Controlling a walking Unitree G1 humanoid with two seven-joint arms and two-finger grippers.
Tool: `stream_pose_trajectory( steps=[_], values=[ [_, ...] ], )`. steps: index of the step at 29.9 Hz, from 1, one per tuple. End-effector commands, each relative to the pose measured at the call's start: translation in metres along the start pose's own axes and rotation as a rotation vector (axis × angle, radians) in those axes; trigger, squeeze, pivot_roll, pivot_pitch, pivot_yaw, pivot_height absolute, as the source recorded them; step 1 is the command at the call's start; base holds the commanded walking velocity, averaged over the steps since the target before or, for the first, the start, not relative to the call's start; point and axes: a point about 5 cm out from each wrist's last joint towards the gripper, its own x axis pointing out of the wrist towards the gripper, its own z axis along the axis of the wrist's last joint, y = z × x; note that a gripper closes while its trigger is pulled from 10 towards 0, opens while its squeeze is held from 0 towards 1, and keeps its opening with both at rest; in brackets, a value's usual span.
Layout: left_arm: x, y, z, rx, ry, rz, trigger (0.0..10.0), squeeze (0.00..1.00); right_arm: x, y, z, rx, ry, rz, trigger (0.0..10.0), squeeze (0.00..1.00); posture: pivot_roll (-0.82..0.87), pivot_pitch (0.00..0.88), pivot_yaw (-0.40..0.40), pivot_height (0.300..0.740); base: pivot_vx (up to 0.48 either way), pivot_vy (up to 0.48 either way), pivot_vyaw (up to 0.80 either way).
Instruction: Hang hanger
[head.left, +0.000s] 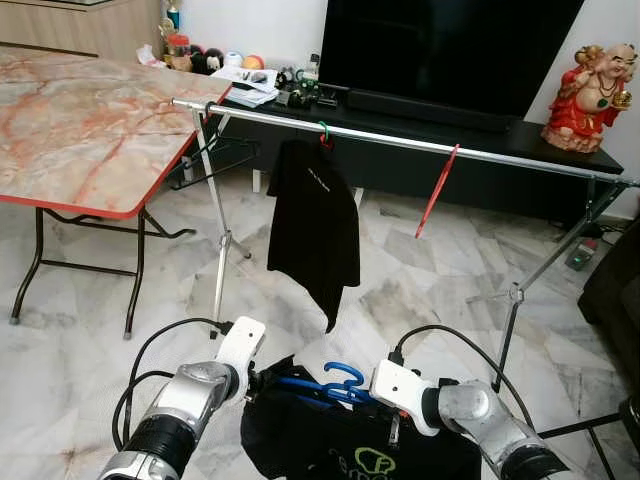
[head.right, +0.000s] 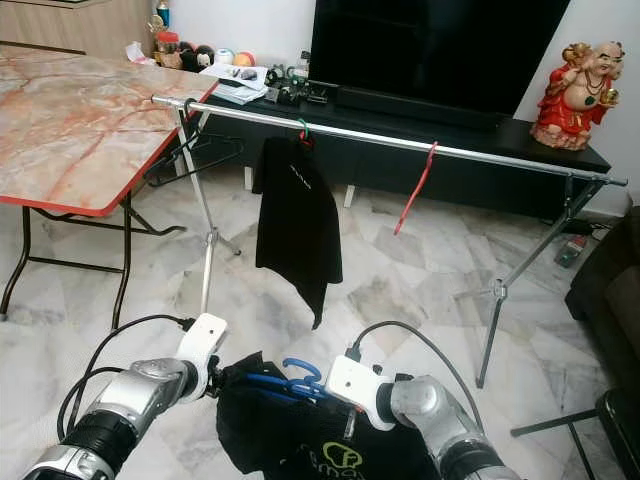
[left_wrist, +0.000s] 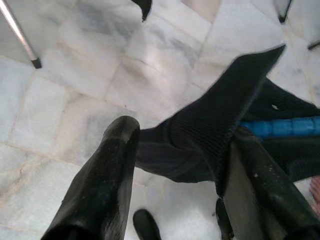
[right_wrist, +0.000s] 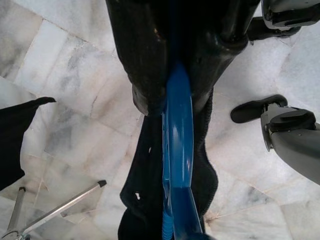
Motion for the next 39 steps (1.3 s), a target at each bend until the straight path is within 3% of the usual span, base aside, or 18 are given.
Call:
stream_pose_trajectory(
  steps=[1,12,21,31,39],
  values=[
    [0.0,0.003,0.012,-0.008,-0.054,0.031,10.0,0.0,-0.001,-0.001,0.005,-0.023,-0.034,0.011,10.0,0.0,0.13,0.0,-0.136,0.74,0.0,0.0,0.0],
    [0.0,0.0,0.019,-0.013,-0.099,-0.004,10.0,0.0,-0.001,0.0,0.005,-0.025,-0.033,0.015,10.0,0.0,0.13,0.0,-0.137,0.74,0.0,0.0,0.0],
    [0.001,-0.012,0.009,0.061,-0.026,-0.098,10.0,0.0,-0.001,-0.002,0.006,-0.029,-0.033,-0.001,10.0,0.0,0.13,0.0,-0.135,0.74,0.0,0.0,0.0],
    [0.002,-0.009,0.0,0.099,0.035,-0.066,10.0,0.0,-0.003,-0.006,0.009,-0.034,-0.042,-0.015,10.0,0.0,0.13,0.0,-0.132,0.74,0.0,0.0,0.0],
    [0.004,-0.005,-0.007,0.073,0.05,-0.024,10.0,0.0,-0.004,-0.006,0.009,-0.039,-0.049,-0.013,10.0,0.0,0.13,0.0,-0.131,0.74,0.0,0.0,0.0]
  ],
)
